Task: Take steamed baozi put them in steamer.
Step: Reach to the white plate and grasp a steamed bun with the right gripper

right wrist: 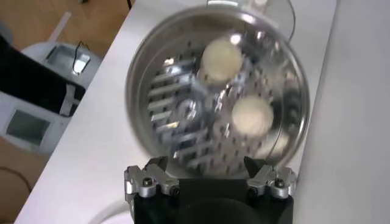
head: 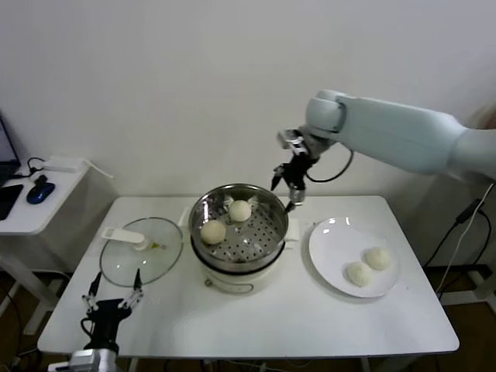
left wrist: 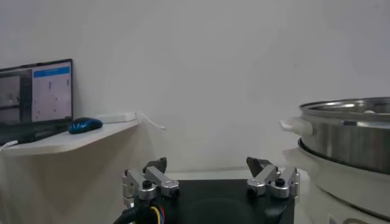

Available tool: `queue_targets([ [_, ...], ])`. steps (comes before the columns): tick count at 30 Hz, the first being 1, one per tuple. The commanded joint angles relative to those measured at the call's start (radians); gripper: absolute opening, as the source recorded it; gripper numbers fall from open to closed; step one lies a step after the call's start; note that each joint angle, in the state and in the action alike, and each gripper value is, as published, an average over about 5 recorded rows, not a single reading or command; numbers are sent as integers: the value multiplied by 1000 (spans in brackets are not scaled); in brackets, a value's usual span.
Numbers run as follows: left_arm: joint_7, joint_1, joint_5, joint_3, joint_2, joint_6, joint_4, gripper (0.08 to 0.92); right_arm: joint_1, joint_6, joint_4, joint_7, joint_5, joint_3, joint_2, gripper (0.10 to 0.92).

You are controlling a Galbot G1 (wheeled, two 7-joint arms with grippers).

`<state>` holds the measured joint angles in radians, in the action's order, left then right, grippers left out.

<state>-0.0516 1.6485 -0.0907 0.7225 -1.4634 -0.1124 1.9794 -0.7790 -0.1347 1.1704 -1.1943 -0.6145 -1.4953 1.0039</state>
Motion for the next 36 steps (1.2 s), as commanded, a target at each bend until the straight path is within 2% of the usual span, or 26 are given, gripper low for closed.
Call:
queue_targets([
  [1,-4,-16,-7,4,2,10,-12,823,44,22,136,-1,206,6,-341,823],
  [9,2,-25,-2,2,-2,23,2,823,289,39,89,4,369,151,-404,823],
  [19,2,-23,2,6,-6,25,1,823,514,52,17,15,475,314,-368,823],
  [36,1,-19,5,9,-14,19,-16,823,624,70,-119,24,535,392,-260,823],
])
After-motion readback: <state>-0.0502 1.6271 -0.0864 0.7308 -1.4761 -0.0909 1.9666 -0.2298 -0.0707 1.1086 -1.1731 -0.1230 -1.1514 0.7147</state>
